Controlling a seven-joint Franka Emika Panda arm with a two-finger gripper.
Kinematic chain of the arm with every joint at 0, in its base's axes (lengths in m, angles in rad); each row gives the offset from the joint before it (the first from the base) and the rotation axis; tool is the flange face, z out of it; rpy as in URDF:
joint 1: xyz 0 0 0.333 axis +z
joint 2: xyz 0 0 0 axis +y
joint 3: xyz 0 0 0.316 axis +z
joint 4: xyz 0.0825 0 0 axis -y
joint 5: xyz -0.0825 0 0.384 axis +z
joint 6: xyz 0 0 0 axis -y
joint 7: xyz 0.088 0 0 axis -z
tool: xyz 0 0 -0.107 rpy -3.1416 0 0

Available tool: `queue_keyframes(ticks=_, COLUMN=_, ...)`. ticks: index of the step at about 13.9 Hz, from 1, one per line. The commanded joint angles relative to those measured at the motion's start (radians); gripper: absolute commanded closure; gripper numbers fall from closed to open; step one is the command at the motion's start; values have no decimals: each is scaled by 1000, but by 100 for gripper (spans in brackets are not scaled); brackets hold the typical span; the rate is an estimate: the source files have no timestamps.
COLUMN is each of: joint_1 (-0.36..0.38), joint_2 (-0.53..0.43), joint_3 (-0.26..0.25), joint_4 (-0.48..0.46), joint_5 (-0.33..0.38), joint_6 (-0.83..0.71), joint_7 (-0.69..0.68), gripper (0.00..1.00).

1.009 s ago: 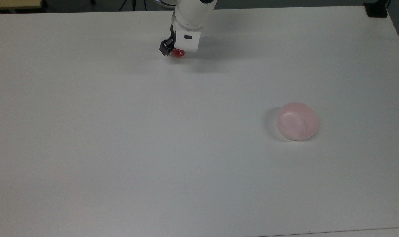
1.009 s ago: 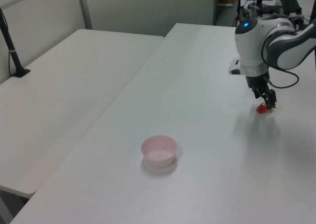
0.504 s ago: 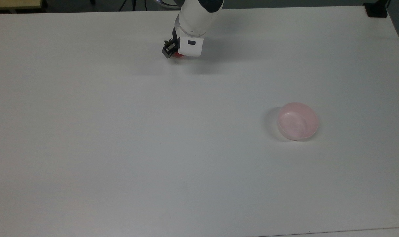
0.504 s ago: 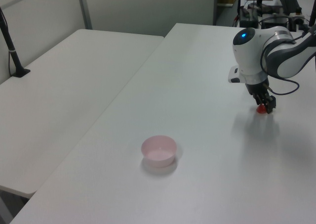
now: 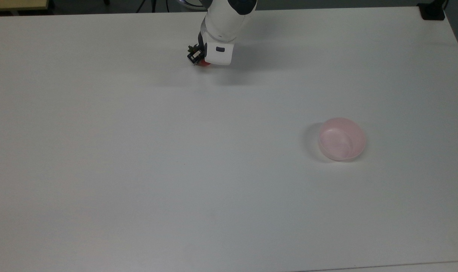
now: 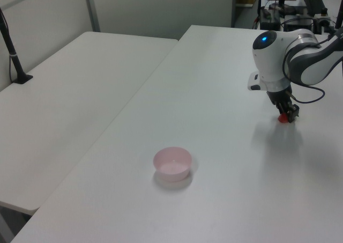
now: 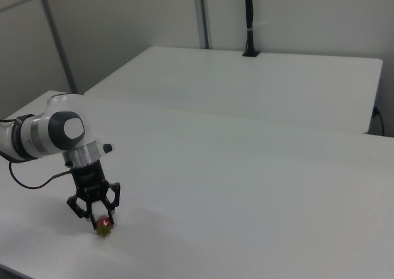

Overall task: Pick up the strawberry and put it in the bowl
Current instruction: 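Close the gripper on the red strawberry, then lift the strawberry and carry it over the pink bowl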

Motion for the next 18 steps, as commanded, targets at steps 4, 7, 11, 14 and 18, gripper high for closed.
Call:
queue_keyframes(ticks=4, joint_1=10, joint_2=-98, joint_3=-1, joint_4=16, joint_5=0, joint_6=-75, joint_7=-24, gripper=58)
queue_keyframes(ticks=7, joint_1=10, joint_2=-107, joint_3=0, joint_4=105, joint_5=61, joint_6=-161, joint_7=-28, gripper=58)
queue_keyframes(ticks=11, joint_1=11, joint_2=-62, joint_3=20, joint_4=379, joint_5=209, joint_6=-320, joint_7=-16, gripper=59)
queue_keyframes(ticks=14, joint_1=56, joint_2=120, joint_3=28, joint_4=683, joint_5=342, joint_6=-341, joint_7=260, gripper=61)
queue_keyframes(ticks=18, joint_1=164, joint_2=395, joint_3=28, joint_4=918, joint_5=386, joint_6=-98, joint_7=793, gripper=61)
